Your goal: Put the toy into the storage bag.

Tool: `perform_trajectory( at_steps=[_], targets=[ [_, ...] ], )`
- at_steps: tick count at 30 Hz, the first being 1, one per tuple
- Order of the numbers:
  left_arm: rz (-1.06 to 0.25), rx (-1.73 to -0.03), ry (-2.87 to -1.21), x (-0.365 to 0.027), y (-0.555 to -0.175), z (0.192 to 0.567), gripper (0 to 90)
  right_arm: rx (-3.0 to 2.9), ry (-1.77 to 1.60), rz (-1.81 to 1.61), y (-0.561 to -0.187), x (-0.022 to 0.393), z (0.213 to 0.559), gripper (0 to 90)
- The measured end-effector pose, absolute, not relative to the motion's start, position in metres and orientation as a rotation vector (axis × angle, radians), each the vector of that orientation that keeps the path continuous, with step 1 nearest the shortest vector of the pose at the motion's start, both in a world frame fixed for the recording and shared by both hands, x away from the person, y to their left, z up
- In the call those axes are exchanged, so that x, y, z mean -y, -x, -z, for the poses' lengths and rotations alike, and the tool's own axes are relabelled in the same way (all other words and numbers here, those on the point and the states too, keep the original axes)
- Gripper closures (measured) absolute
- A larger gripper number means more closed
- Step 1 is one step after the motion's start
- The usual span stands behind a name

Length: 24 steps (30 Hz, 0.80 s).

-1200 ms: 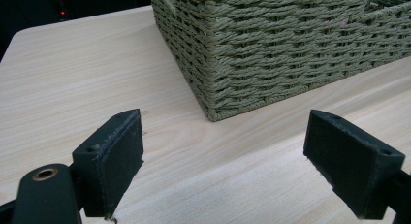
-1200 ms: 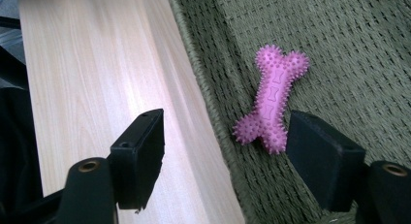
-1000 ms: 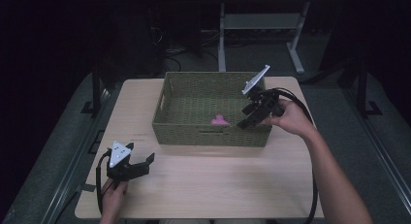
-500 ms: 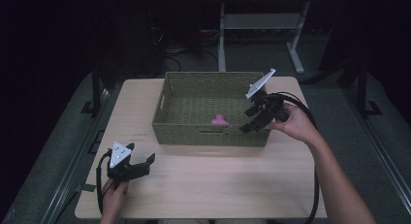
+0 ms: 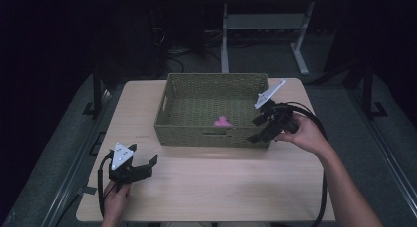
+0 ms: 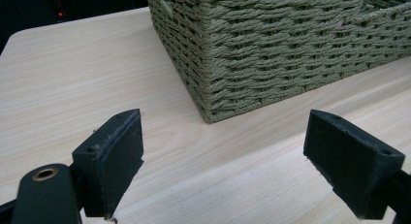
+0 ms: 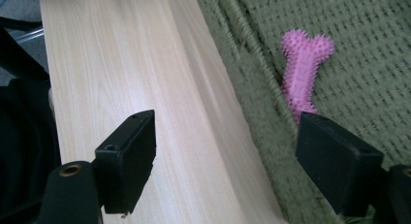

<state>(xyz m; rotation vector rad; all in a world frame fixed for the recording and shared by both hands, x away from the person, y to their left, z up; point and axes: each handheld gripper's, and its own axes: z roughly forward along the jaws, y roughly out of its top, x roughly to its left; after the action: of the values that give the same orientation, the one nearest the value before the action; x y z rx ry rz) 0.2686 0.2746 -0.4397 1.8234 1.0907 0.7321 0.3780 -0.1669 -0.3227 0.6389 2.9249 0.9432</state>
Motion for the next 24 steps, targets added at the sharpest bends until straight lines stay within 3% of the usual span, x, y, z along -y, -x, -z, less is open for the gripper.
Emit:
perform_trajectory(
  at_steps=[24],
  targets=[
    [-0.734,-1.090,-1.820,-0.275,-0.267,0.439,13.8,-2.952,-0.672,-0.947,-0.351,0.180,0.370,21.7]
  ],
)
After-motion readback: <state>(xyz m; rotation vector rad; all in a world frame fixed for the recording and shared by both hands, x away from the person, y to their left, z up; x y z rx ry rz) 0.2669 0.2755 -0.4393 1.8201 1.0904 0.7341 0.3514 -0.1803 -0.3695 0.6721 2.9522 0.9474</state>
